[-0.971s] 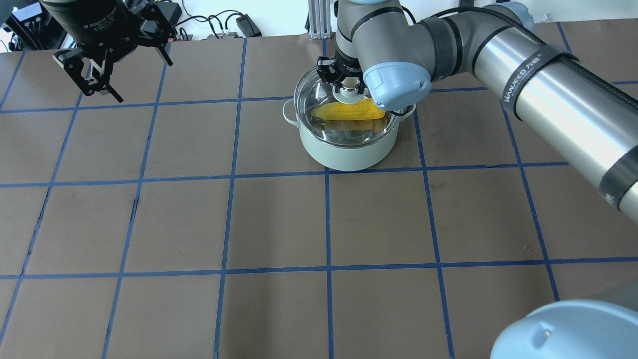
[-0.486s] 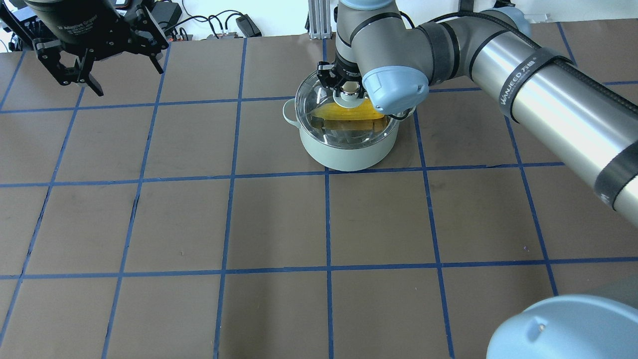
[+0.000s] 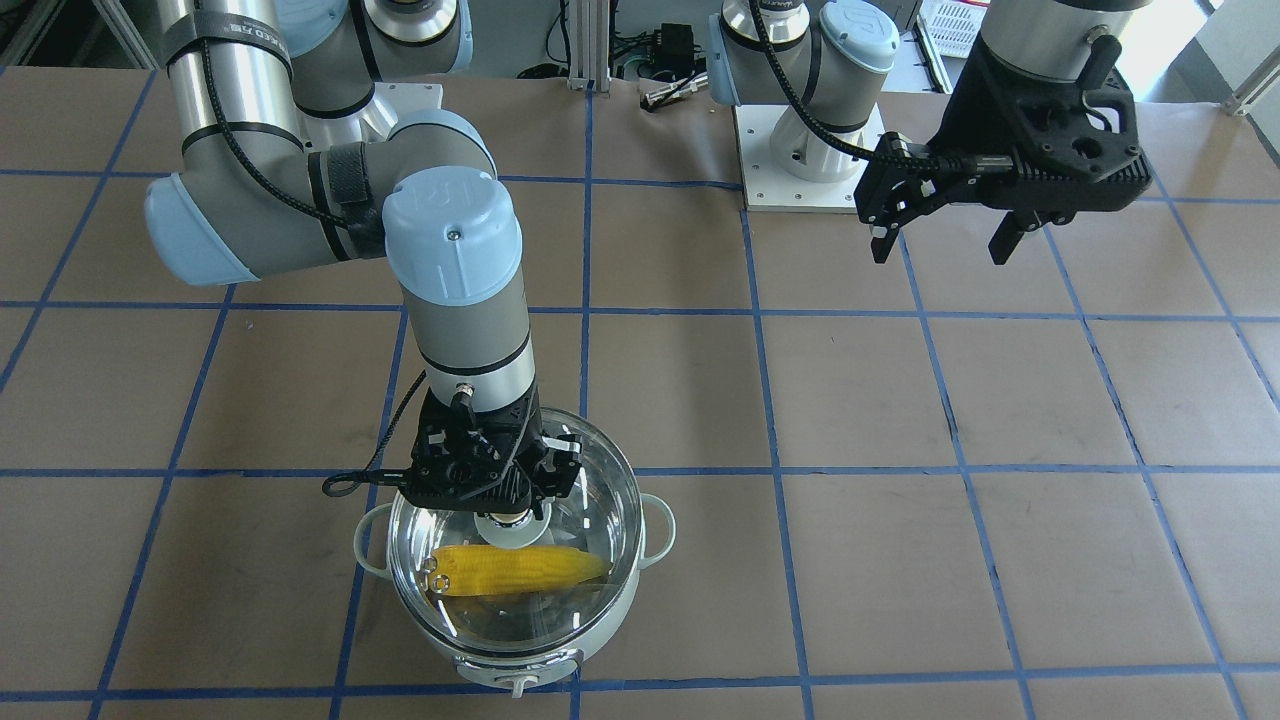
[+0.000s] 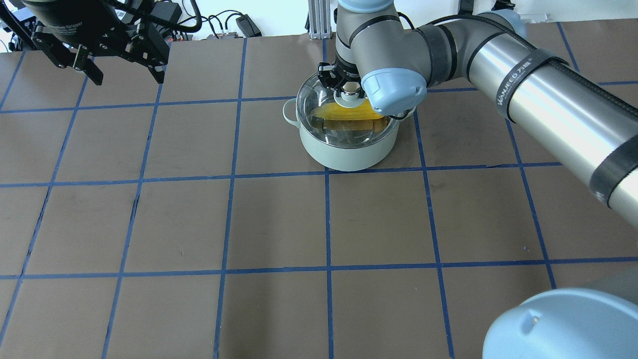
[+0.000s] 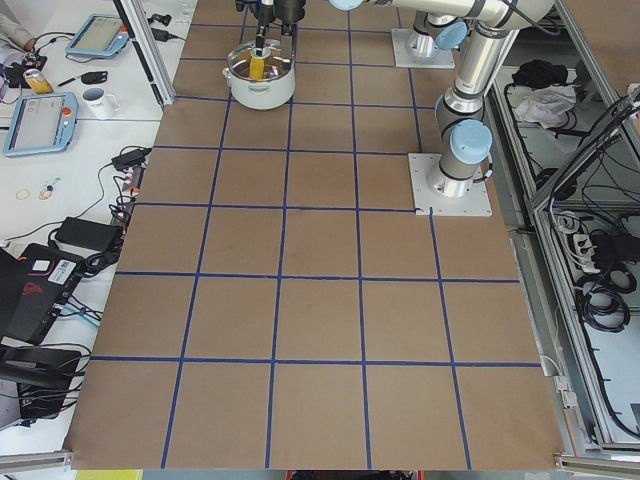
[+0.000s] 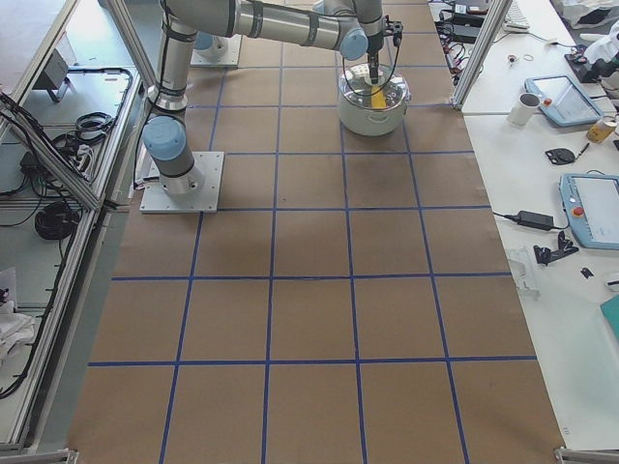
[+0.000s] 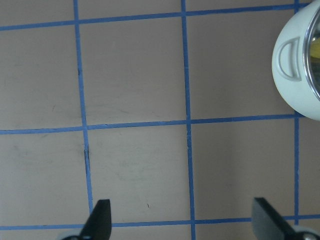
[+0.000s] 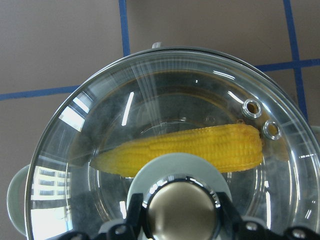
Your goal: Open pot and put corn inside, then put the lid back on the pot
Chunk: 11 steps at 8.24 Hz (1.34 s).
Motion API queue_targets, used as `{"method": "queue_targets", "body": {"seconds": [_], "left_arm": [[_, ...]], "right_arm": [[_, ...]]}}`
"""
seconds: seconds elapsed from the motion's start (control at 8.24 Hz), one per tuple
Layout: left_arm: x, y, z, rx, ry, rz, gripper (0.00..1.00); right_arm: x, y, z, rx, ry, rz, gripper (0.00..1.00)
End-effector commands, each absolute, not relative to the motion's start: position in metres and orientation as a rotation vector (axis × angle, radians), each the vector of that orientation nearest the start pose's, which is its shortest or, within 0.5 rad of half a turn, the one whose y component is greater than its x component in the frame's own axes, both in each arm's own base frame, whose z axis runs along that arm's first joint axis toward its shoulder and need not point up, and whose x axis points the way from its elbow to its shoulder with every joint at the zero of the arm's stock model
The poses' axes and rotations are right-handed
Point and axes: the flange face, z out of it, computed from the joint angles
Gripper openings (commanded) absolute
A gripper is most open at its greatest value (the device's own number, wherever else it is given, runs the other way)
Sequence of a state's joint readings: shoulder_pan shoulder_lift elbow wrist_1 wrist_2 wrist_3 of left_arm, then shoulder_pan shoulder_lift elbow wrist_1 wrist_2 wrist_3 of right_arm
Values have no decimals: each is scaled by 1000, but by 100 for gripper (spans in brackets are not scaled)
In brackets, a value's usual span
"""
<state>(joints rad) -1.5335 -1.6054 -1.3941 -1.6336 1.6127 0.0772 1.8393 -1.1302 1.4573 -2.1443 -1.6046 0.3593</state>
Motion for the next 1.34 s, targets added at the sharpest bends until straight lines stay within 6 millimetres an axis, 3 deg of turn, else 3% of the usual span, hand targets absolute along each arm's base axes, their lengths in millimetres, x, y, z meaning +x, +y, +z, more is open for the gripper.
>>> {"method": "queue_targets", "body": {"seconds": [0.0, 0.36, 0.61, 0.97, 1.09, 1.21], "left_arm": [[-118, -512, 536, 147, 3154, -119, 100], [-116, -511, 516, 134, 3151, -94, 100], [-117, -509, 525, 103, 3148, -117, 100], [-108, -502, 526, -97, 3044, -93, 100], [-110, -499, 525, -146, 3044, -85, 100], [-112, -499, 524, -153, 3053, -83, 100]], "right_arm": [[304, -616, 348, 144, 3070, -386, 0], [305, -618, 347, 146, 3064, -404, 0], [305, -620, 343, 141, 3063, -408, 0], [305, -620, 343, 141, 3064, -406, 3], [305, -620, 342, 144, 3066, -403, 26], [305, -620, 340, 151, 3067, -398, 78]]}}
